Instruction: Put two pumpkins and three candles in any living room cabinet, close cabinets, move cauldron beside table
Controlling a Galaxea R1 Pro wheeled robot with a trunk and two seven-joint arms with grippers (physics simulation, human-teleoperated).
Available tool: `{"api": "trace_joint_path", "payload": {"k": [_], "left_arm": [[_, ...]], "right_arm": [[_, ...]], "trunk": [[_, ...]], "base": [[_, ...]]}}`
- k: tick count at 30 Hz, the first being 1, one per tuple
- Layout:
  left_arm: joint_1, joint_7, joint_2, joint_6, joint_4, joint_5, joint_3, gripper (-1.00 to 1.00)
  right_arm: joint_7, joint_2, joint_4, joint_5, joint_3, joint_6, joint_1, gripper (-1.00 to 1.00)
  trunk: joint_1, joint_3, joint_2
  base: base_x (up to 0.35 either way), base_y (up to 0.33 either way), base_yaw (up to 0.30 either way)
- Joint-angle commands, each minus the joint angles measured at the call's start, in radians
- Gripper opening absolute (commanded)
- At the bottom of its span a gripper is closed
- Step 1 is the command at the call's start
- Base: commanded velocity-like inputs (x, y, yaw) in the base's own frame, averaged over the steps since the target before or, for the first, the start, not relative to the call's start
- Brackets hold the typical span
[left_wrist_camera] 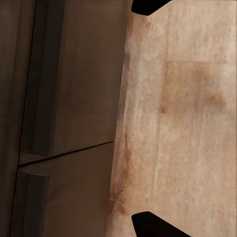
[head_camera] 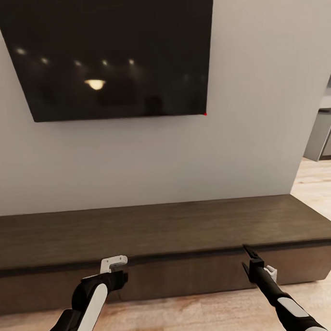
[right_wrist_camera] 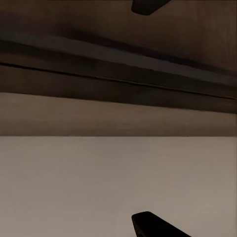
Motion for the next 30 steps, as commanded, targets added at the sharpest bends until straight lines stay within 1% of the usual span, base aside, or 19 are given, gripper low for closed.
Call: {"api": "trace_joint_path", "payload": {"k": [1, 5, 13, 18, 23, 29, 30], "left_arm": [[-0.001, 0.01, 0.001, 0.002, -0.001, 0.009, -0.002, 1.0], [-0.001, 0.009, 0.001, 0.002, 0.0, 0.008, -0.002, 1.0], [-0.001, 0.008, 0.001, 0.002, 0.0, 0.009, -0.002, 1.0], [-0.001, 0.009, 0.001, -0.009, 0.0, 0.009, -0.002, 1.0], [-0.001, 0.01, 0.001, -0.029, 0.0, 0.008, -0.002, 1.0], [-0.001, 0.01, 0.002, -0.035, 0.0, 0.008, -0.002, 1.0], [-0.001, 0.01, 0.002, -0.036, 0.0, 0.008, -0.002, 1.0]], "right_arm": [[0.002, 0.0, 0.001, -0.009, -0.001, 0.009, -0.001, 1.0], [0.002, 0.001, 0.001, -0.009, -0.001, 0.009, -0.001, 1.0], [0.002, 0.001, 0.001, -0.008, -0.001, 0.009, -0.001, 1.0], [0.002, 0.001, 0.001, -0.009, -0.001, 0.009, -0.001, 1.0], [0.002, 0.0, 0.001, -0.008, -0.001, 0.009, -0.001, 1.0], [0.002, 0.0, 0.001, -0.008, -0.001, 0.009, -0.001, 1.0], [0.002, 0.0, 0.001, -0.008, -0.001, 0.009, -0.001, 1.0]], "trunk": [[0.0, -0.001, 0.0], [0.0, -0.001, 0.0], [0.0, -0.001, 0.0], [0.002, -0.02, -0.002], [0.002, -0.02, -0.002], [0.005, -0.044, -0.003], [0.005, -0.044, -0.003]], "base": [[0.215, -0.013, 0.0], [0.136, -0.015, 0.0], [0.025, -0.003, 0.0], [0.002, 0.0, 0.0], [0.0, 0.0, 0.0], [0.0, 0.0, 0.0], [0.0, 0.0, 0.0]]}}
